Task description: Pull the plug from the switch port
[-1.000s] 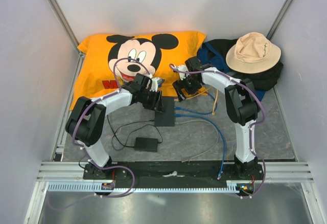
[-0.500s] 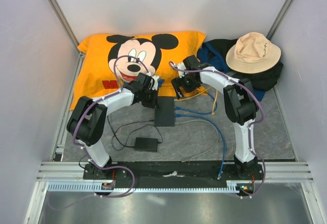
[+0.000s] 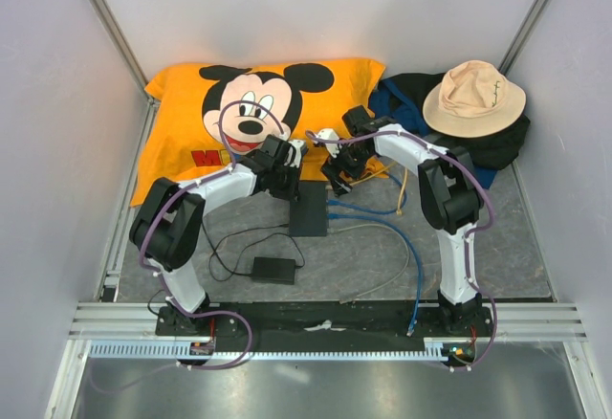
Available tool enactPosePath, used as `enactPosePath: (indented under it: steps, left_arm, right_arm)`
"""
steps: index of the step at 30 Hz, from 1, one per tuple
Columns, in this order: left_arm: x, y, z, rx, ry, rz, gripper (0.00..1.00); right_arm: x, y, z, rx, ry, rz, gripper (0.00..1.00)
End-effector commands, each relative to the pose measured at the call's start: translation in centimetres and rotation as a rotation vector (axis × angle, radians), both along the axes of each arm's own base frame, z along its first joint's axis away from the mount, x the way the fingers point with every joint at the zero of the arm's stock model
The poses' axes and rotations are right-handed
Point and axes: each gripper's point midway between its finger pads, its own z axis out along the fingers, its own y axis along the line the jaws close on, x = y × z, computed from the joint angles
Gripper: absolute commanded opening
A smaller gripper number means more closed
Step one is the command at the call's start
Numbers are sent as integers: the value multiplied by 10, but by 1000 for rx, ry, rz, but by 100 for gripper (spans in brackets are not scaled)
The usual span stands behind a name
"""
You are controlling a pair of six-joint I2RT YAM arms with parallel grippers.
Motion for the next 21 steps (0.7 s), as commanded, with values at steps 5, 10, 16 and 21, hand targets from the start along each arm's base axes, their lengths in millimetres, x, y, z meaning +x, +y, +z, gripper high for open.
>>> enactPosePath:
  steps: [5,10,16,21]
  left_arm:
    - [-32,37,-54,199,147,-15,2]
    - [-32,36,-55,195,149,-19,2]
    - [-33,36,-55,192,155,-19,2]
    - [-33,35,-54,188,151,-19,2]
  right_arm:
    - [-8,16,25,202,140,187,83]
    - [-19,25,18,247,264,176,79]
    - [-31,17,-7,208,366,167,68]
    - [-33,23,-17,244,474,96,67]
